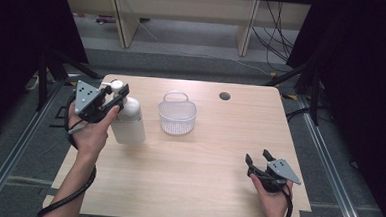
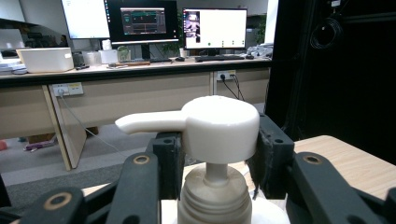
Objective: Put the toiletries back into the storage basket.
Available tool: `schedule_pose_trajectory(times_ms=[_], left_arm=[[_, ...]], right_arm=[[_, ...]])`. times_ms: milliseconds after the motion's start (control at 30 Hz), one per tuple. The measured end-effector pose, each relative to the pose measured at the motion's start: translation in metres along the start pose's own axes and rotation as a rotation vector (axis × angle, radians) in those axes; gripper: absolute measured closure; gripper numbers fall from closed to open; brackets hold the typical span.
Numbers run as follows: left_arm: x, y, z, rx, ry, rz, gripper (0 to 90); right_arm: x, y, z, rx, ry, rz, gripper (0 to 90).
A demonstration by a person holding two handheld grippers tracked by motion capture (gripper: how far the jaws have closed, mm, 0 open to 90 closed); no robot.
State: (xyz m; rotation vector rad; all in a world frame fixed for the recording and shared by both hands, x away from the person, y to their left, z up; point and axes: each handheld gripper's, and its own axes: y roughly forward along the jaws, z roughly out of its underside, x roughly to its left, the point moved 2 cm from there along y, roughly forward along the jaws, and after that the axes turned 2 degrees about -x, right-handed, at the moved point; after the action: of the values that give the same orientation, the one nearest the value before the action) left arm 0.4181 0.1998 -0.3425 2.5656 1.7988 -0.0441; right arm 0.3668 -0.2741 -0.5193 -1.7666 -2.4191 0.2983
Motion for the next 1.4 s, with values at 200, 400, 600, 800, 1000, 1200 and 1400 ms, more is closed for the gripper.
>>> schedule_pose_trajectory(times_ms=[200, 400, 600, 800, 1000, 1200, 1400], left_arm=[[-0.002, 0.002, -0.003, -0.004, -0.003, 0.004, 59.3], [-0.005, 0.005, -0.008, -0.01, 0.004, 0.008, 59.2], [-0.006, 0.008, -0.013, -0.015, -0.002, 0.016, 59.2], [-0.009, 0.011, -0.016, -0.023, 0.003, 0.024, 59.2], [-0.008, 0.013, -0.019, -0.021, -0.002, 0.03, 59.2], [-0.008, 0.016, -0.024, -0.025, 0.001, 0.033, 59.2], [-0.008, 0.018, -0.027, -0.027, 0.0, 0.036, 59.2]], right_arm=[[0.001, 0.001, 0.0, 0.003, 0.0, -0.005, 32.2], [0.001, 0.001, 0.0, 0.008, 0.015, -0.004, 32.3], [0.001, 0.001, 0.0, 0.003, 0.002, -0.005, 32.2], [0.001, 0.001, 0.0, 0.002, 0.0, -0.003, 32.3], [0.001, 0.001, 0.0, 0.002, 0.005, -0.003, 32.2], [0.002, 0.001, 0.0, 0.006, 0.001, -0.001, 32.2], [0.002, 0.001, 0.0, 0.008, 0.015, -0.004, 32.2]])
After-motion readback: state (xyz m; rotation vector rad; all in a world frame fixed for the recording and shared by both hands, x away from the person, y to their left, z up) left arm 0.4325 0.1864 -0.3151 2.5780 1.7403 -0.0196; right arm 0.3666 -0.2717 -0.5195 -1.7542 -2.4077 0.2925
